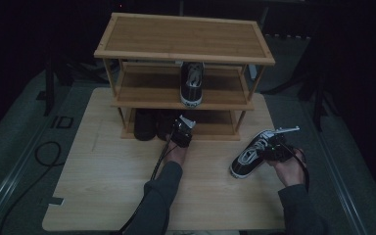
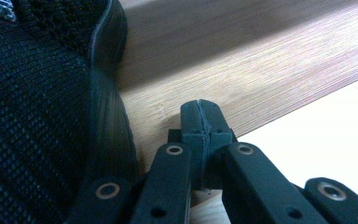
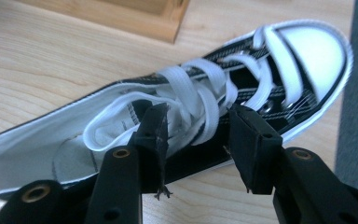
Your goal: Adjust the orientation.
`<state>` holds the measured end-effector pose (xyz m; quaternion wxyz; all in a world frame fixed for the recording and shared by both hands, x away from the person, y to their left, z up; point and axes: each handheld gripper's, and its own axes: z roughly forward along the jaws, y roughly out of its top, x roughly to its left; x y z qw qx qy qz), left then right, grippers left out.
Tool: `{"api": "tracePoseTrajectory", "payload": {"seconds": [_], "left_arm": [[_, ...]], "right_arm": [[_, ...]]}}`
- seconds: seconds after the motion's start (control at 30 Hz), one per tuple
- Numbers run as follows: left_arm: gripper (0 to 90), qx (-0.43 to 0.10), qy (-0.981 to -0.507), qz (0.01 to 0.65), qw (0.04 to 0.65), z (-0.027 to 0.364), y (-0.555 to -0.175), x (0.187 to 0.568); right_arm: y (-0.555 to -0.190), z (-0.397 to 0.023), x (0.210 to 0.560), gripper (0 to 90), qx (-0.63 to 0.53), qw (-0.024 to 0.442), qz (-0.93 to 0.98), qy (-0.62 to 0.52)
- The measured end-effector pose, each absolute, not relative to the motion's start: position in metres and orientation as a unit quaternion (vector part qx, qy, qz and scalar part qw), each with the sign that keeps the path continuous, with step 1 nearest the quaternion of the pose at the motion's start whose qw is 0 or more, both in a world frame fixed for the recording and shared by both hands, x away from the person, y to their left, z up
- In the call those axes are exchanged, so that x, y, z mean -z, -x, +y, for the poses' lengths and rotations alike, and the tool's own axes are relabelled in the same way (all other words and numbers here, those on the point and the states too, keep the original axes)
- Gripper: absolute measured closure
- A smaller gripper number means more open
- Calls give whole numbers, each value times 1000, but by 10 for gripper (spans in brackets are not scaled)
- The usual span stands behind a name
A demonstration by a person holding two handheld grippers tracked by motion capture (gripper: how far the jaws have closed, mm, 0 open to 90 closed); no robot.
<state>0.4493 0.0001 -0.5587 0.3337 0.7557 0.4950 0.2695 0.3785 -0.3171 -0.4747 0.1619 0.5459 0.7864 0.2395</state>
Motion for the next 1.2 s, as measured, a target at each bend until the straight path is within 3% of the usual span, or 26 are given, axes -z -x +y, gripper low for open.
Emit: {"api": "tracePoseTrajectory", "payload": {"seconds": [0.1, 0.2, 0.47, 0.63, 0.97, 1.2], "left_arm": [[900, -269, -756, 495, 334, 0, -449, 559], [900, -268, -755, 496, 334, 0, -449, 559], [900, -268, -756, 495, 334, 0, -449, 559], [900, -268, -756, 495, 335, 1, -449, 559], [900, -268, -756, 495, 334, 0, -449, 559], [900, -268, -756, 494, 334, 1, -449, 559]], "right_arm": [[-382, -316, 481, 580, -233, 153, 785, -553], [-384, -315, 485, 688, -232, 144, 783, -559], [-373, -311, 481, 813, -234, 169, 788, -543], [-369, -309, 479, 826, -229, 188, 791, -536], [-355, -306, 471, 827, -254, 182, 806, -503], [-353, -277, 465, 826, -277, 160, 844, -431]]}}
